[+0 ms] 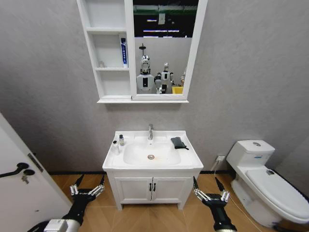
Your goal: Move facial cleanser and shampoo from washbasin to cabinet, then wipe washbasin with towel.
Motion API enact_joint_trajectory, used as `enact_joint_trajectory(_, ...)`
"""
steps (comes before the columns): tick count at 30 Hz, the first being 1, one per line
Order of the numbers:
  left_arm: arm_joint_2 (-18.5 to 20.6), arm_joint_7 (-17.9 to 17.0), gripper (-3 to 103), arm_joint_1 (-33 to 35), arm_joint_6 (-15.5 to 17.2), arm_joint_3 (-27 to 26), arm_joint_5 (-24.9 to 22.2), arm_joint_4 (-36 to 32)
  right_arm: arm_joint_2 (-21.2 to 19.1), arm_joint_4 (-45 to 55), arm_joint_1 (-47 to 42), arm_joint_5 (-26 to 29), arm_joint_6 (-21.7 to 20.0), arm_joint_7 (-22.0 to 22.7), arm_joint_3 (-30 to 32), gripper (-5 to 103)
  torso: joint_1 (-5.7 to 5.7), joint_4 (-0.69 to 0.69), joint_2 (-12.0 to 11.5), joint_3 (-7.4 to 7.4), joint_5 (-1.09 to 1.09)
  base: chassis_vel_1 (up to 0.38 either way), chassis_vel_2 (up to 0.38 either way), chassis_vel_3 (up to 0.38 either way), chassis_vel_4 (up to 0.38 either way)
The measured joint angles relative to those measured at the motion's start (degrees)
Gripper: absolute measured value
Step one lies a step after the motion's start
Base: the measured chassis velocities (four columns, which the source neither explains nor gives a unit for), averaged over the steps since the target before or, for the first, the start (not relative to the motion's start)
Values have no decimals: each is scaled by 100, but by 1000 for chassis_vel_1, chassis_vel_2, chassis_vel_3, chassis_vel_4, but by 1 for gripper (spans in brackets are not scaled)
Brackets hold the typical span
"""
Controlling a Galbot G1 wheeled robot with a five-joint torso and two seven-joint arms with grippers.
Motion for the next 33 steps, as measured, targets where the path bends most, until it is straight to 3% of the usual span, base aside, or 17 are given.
enact_joint_trajectory(9,6,13,98,-4,-39,71,66,28,24,-13,13,-174,179,59,15,100,0,0,0,0,3,-233,241,249,-224)
enact_joint_trajectory(15,260,25,98,-92,-35,265,83,279,36,-60,70,-306,257,129,25,100,6,2,-2,2,4,-174,153,144,-114)
enact_joint_trajectory(17,494,25,98,-298,22,421,-11,581,32,-105,40,-416,250,133,-3,100,4,-5,-2,1,0,-44,48,2,-2)
enact_joint_trajectory(22,813,14,98,-806,144,753,-179,1212,30,-127,-77,-699,186,298,-30,100,-5,-1,2,-2,0,26,-24,-29,3)
enact_joint_trajectory(33,910,-79,98,-1840,267,1211,-404,2251,31,-301,-58,-937,280,706,123,100,1,-2,0,0,1,18,-14,-12,10)
